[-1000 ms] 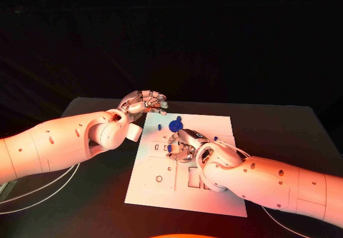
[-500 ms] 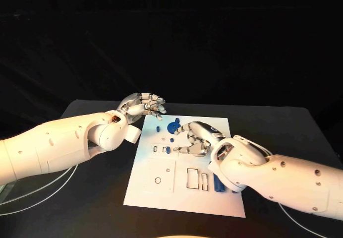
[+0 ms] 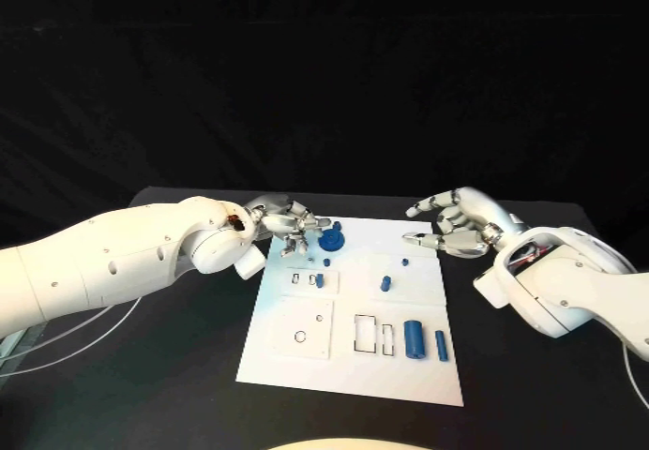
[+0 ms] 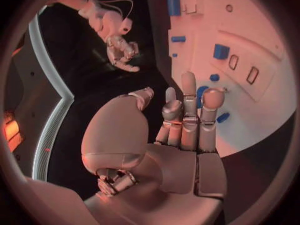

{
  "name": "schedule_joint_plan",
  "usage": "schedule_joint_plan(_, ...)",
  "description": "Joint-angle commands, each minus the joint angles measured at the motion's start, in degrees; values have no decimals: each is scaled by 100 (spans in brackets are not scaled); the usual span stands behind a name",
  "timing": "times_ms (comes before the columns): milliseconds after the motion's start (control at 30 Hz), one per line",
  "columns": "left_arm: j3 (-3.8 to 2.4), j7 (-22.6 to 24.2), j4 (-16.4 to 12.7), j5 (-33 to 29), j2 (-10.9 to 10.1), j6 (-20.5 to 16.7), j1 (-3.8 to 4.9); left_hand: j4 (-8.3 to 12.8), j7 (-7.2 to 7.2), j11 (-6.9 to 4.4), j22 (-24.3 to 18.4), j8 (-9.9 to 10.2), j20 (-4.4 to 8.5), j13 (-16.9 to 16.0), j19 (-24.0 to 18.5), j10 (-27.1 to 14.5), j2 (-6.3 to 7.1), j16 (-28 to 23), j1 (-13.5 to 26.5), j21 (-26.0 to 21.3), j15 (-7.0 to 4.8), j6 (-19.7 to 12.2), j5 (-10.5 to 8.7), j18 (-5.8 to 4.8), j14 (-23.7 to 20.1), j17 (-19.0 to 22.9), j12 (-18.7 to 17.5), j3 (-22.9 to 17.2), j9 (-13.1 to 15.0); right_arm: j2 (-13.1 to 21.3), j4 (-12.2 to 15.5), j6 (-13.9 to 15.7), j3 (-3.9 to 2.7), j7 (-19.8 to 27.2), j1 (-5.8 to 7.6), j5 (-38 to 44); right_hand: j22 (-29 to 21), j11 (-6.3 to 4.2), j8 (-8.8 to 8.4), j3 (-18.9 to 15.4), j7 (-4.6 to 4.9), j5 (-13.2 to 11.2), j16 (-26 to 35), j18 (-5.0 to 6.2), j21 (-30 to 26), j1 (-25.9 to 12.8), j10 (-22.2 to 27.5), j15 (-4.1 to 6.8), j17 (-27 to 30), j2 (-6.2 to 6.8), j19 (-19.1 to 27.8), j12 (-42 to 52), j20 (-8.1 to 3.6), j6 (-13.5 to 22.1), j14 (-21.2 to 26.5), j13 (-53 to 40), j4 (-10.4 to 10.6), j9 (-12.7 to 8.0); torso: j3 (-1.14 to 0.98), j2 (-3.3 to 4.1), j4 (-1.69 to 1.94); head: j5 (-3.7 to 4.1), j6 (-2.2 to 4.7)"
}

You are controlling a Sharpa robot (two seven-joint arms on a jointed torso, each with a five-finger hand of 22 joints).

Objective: Assemble the parts on the task board

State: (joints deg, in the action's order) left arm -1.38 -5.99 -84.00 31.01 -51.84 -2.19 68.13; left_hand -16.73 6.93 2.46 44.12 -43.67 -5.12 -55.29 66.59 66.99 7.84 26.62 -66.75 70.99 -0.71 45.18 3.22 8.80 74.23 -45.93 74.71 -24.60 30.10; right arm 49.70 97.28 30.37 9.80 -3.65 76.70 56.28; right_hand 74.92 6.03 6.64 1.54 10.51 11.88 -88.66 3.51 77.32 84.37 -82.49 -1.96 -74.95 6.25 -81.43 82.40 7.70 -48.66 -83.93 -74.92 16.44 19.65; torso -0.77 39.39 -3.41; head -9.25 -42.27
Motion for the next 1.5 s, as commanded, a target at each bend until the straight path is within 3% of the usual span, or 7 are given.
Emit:
schedule_joint_plan(33, 3, -1298, -18, 1492, 98, 812, 39, 2, -68, -20, 394, -55, 23, -161, 212, 140, -17, 106, 85, 210, -27, 11, -12, -135, 138, -121, 91, 74, 37, 114, 6, -12, 1, 196, 44, -780, 543, -33, 40, 24, 8, -17, 24, -4, 5, 17, -4, 43, -990, -59, 0, -8, -7, -46, -481, -578, 14, 5, -11, -14, 23, 2, -20)
schedule_joint_plan(200, 21, -1796, 38, 2038, 268, 965, 89, -1, -169, -129, 1433, -73, 137, -526, 777, 512, -126, 495, 162, 737, -150, 91, -7, -304, 550, -483, 269, 110, 79, 262, -27, 2, 2, 155, 91, -933, 541, -34, 38, 20, 9, -19, 26, -3, 1, 2, -2, 45, -983, -63, 1, -11, -10, -30, -480, -573, 16, 0, -25, -7, 5, -18, -41)
schedule_joint_plan(367, 90, -2148, 183, 2178, 474, 1212, 185, 3, -170, -144, 1563, 21, 178, -236, 846, 378, -178, 1389, 155, 810, -182, 31, -8, -326, 787, -1142, 89, 70, 61, 306, -61, -1, 2, 118, 110, -1008, 541, -34, 38, 20, 9, -19, 26, -3, 1, 2, -2, 45, -983, -63, 1, -11, -10, -30, -480, -573, 16, 0, -16, -10, 18, -2, -59)
schedule_joint_plan(400, 102, -2188, 203, 2185, 503, 1242, 202, 3, -271, -118, 1580, 79, 182, -73, 857, 291, -183, 6338, 176, 820, -265, 7, 1, -346, 1577, -4407, -34, 60, 50, 308, -65, -3, 2, 112, 112, -1014, 541, -34, 38, 20, 9, -19, 26, -3, 1, 2, -2, 45, -983, -63, 1, -11, -10, -30, -480, -573, 16, 0, -19, -7, 15, -3, -71)
schedule_joint_plan(733, 152, -2391, 270, 2127, 623, 1378, 288, 9, -120, -106, 1831, 196, 184, 838, 1064, -233, -195, 6247, 133, 916, -165, -54, -7, -373, 1557, -4333, -655, 14, 70, 339, -95, -24, 2, 60, 128, -1039, 533, -34, 35, 19, 9, -20, 30, 0, -10, -8, 4, 47, -972, -69, 8, -17, -12, -16, -477, -565, 17, -3, -12, -9, 27, 4, -117)
schedule_joint_plan(1033, 160, -2504, 216, 1928, 637, 1555, 300, -4, -90, -82, 2802, 261, 185, 928, 1596, -251, -213, 6297, 220, 1295, -148, -89, -12, -549, 1566, -4372, -761, 33, 74, 355, -102, -50, 2, 7, 136, -1041, 533, -34, 35, 19, 9, -20, 30, 0, -10, -8, 4, 47, -972, -69, 8, -17, -12, -16, -477, -565, 17, -3, -4, -9, 32, 30, -147)
schedule_joint_plan(1500, 179, -2635, 188, 1885, 716, 1753, 301, -6, -83, -72, 2963, 289, 177, 937, 1679, -247, -178, 6327, 348, 1356, -139, -85, -16, -579, 1574, -4397, -779, 100, 76, 345, -116, -101, 2, -60, 138, -1042, 534, -35, 40, 16, 8, -21, 31, 0, -12, -20, -3, 49, -971, -75, 8, -12, -15, -10, -477, -571, 15, -5, -8, -13, 31, 21, -160)
